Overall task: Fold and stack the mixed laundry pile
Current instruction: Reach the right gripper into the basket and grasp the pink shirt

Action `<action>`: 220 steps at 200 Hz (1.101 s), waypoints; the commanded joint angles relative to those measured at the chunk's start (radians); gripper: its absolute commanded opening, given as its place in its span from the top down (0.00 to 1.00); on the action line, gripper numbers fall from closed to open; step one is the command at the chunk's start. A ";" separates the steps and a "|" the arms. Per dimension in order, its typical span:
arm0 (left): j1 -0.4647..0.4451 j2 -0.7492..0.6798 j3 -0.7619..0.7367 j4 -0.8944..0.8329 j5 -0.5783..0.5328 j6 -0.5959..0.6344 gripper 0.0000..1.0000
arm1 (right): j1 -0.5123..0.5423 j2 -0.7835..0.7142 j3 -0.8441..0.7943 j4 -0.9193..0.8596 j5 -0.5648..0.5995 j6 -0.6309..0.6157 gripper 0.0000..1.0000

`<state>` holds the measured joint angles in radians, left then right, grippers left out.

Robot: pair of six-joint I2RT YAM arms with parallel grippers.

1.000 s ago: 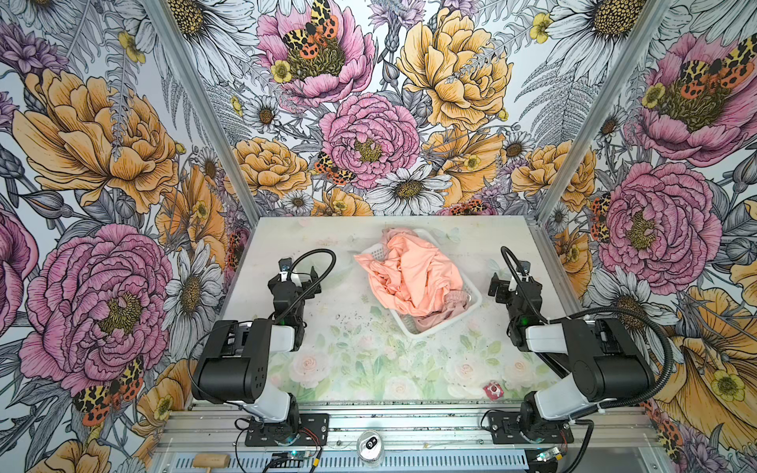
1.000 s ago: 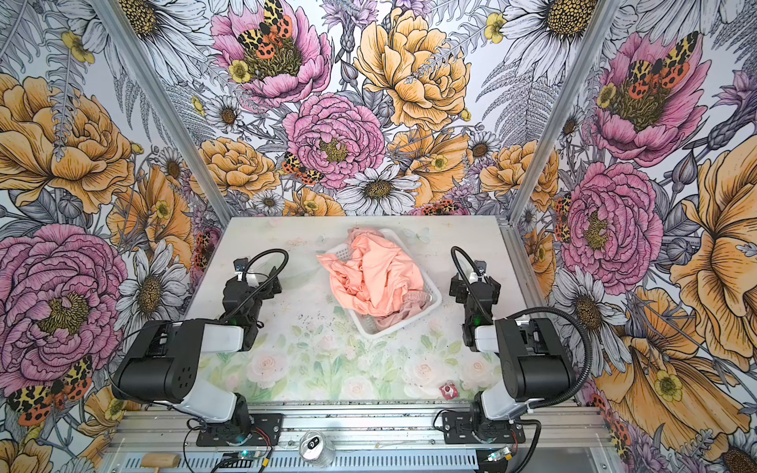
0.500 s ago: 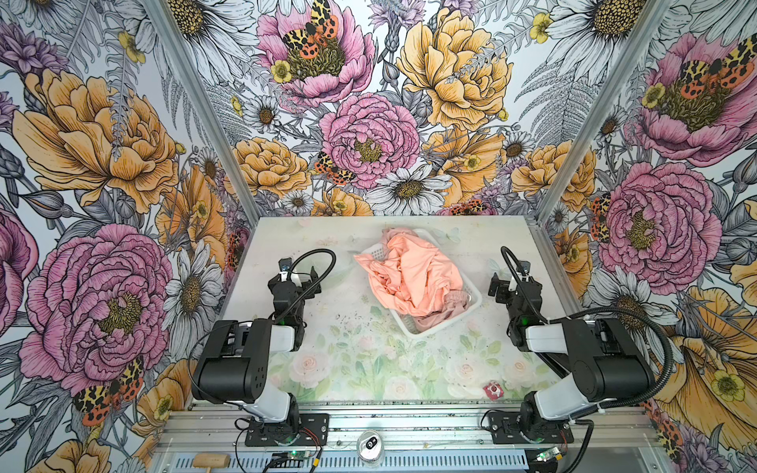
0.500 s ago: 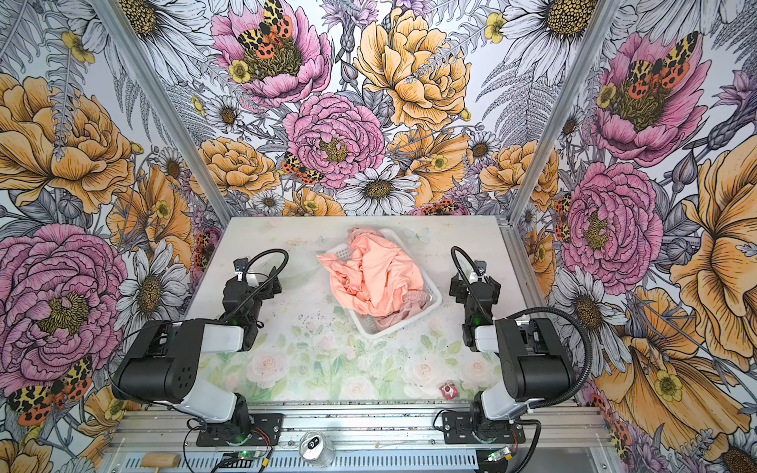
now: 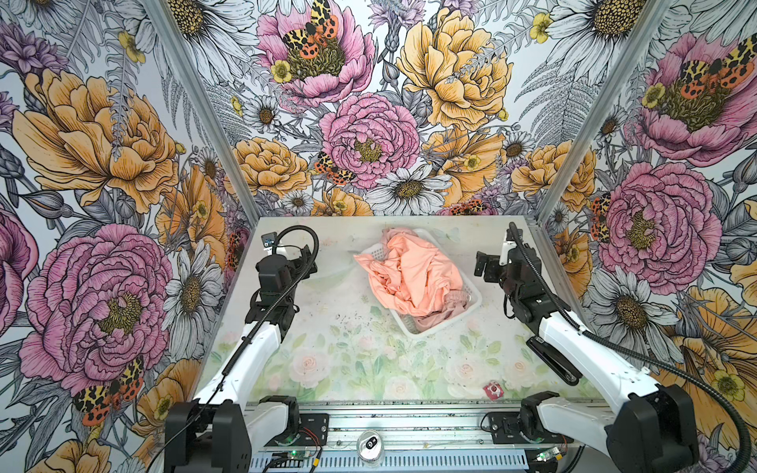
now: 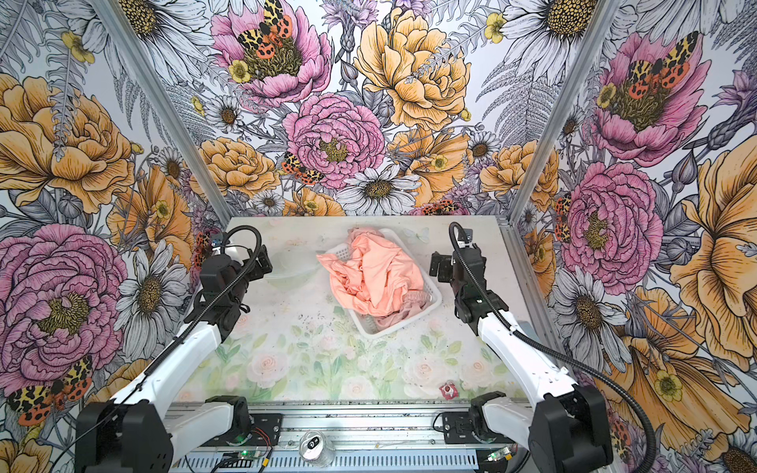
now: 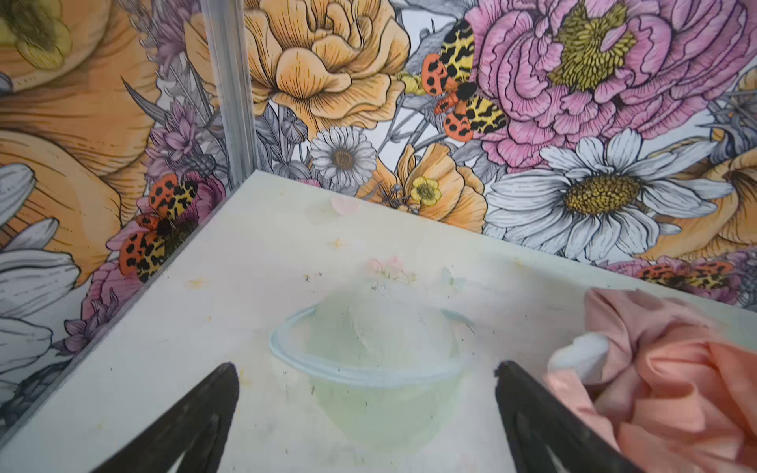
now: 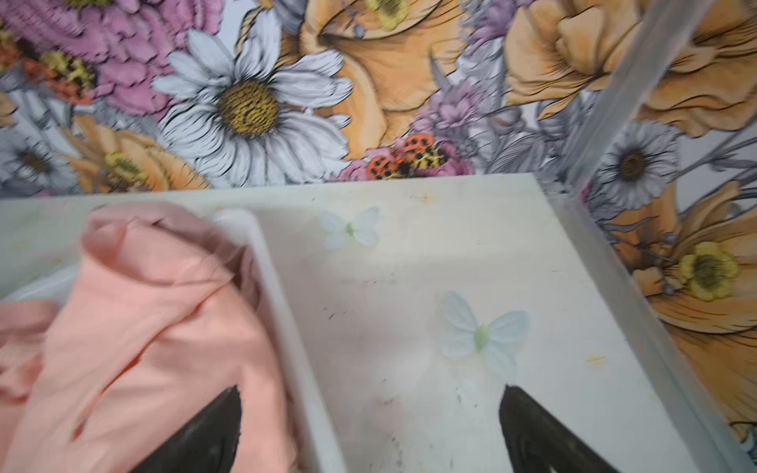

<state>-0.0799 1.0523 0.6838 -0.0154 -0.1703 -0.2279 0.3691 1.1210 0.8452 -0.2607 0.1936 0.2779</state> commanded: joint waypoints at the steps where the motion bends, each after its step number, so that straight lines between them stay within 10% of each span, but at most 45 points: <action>1: -0.032 -0.058 -0.044 -0.253 0.091 -0.132 0.01 | 0.147 -0.009 0.065 -0.321 -0.113 0.083 0.03; 58: -0.042 -0.106 -0.165 -0.258 0.321 -0.249 0.01 | 0.518 0.251 0.225 -0.365 -0.193 0.176 0.10; 121: -0.043 -0.074 -0.132 -0.276 0.384 -0.251 0.01 | 0.588 0.485 0.359 -0.364 -0.134 0.204 0.27; 183: -0.043 -0.086 -0.138 -0.274 0.376 -0.254 0.01 | 0.589 0.553 0.352 -0.359 -0.097 0.242 0.58; 220: -0.042 -0.086 -0.136 -0.274 0.375 -0.257 0.01 | 0.552 0.540 0.319 -0.361 -0.040 0.282 1.00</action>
<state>-0.1162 0.9756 0.5236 -0.2893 0.1894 -0.4736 0.9573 1.6669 1.1793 -0.6228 0.1211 0.5076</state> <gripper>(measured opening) 0.990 0.133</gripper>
